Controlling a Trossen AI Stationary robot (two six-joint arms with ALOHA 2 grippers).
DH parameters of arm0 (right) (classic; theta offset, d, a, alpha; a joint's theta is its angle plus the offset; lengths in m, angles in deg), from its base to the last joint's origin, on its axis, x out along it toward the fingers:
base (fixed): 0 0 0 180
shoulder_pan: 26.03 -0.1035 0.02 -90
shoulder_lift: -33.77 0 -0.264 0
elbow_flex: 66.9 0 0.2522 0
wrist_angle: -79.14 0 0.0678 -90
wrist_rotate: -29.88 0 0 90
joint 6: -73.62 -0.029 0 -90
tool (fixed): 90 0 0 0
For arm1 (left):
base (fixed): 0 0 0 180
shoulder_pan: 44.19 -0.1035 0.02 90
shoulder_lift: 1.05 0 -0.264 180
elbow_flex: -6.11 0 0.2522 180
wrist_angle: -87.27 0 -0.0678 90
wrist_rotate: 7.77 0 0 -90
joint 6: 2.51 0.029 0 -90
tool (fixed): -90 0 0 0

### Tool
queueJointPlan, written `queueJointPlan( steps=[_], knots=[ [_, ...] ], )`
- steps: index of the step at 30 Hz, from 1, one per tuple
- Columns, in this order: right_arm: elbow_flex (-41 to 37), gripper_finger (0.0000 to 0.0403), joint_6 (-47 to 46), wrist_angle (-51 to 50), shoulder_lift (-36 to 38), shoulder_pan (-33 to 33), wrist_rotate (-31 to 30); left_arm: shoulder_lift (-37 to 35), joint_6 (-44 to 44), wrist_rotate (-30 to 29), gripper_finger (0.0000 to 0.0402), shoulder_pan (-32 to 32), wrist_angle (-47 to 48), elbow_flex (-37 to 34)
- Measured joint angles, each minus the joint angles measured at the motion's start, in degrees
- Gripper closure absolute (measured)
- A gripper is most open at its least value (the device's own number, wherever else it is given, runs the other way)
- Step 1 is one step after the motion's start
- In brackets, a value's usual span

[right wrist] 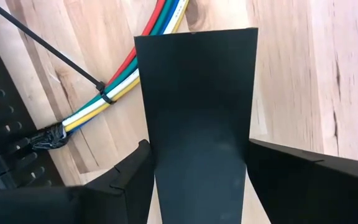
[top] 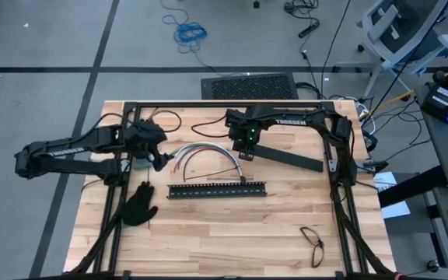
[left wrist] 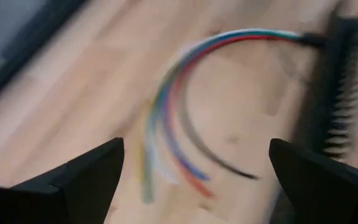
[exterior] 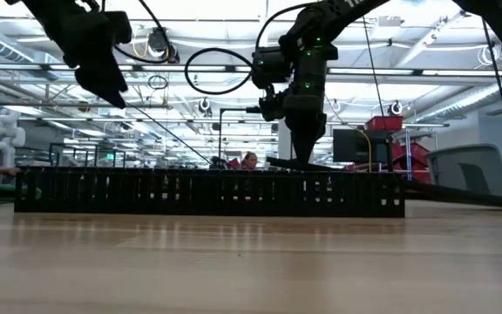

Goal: Ziptie cables

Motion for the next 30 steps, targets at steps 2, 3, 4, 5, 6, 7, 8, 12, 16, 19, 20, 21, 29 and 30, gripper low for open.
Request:
queueJointPlan(
  steps=[2, 3, 4, 5, 6, 7, 8, 12, 16, 19, 20, 21, 29, 30],
  knots=[
    [0.0, 0.0193, 0.2, 0.1, 0.0, 0.0, 0.0, 1.3, 1.5, 6.5, 0.0007, 0.0, -0.1, 0.0],
    [0.0, 0.0193, 0.2, 0.1, 0.0, 0.0, 0.0, 2.1, 1.5, 8.8, 0.0007, 0.0, 0.2, 0.0],
    [0.0, 0.0193, 0.3, 0.2, 0.0, 0.0, 0.0, 3.1, 1.1, 10.7, 0.0007, 0.1, 0.3, 0.0],
    [0.0, 0.0193, 0.4, 0.2, 0.0, 0.0, 0.0, 4.1, 0.2, 12.8, 0.0007, 0.1, 0.3, 0.0],
    [0.0, 0.0193, 0.4, 0.2, 0.0, 0.0, 0.0, 5.3, -0.4, 14.7, 0.0007, 0.2, 0.3, 0.0],
    [0.0, 0.0193, 0.5, 0.2, 0.0, 0.0, 0.0, 6.5, -1.0, 15.9, 0.0007, 0.6, 0.5, 0.0],
    [0.0, 0.0193, 0.6, 0.2, 0.0, 0.0, 0.0, 7.8, -1.1, 16.2, 0.0007, 1.5, 0.9, 0.0],
    [0.0, 0.0193, 1.1, 0.3, 0.0, 0.0, -0.1, 12.9, 4.4, 8.1, 0.0007, 7.2, 4.0, 0.0],
    [0.0, 0.0193, 1.5, 0.3, 0.0, 0.0, -0.1, 18.4, 5.7, 5.4, 0.0007, 11.8, -0.1, 0.0],
    [0.0, 0.0193, 1.7, 0.3, 0.0, 0.4, -0.1, 21.9, 5.8, 3.0, 0.0007, 14.4, -5.2, 0.0],
    [0.0, 0.0193, 1.7, 0.3, 0.0, 0.4, -0.1, 23.1, 5.7, 2.7, 0.0007, 14.9, -6.6, 0.0],
    [0.0, 0.0193, 1.7, 0.3, 0.0, 0.5, -0.1, 24.5, 5.2, 2.7, 0.0007, 15.5, -7.8, 0.0],
    [0.0, 0.0193, 1.7, 0.3, 0.0, 0.8, -0.1, 29.7, 1.2, 2.9, 0.0007, 19.2, -9.6, -1.4],
    [0.0, 0.0193, 1.8, 0.3, 0.0, 0.8, -0.1, 29.8, 0.8, 2.8, 0.0007, 19.6, -10.0, -2.1]
  ],
)
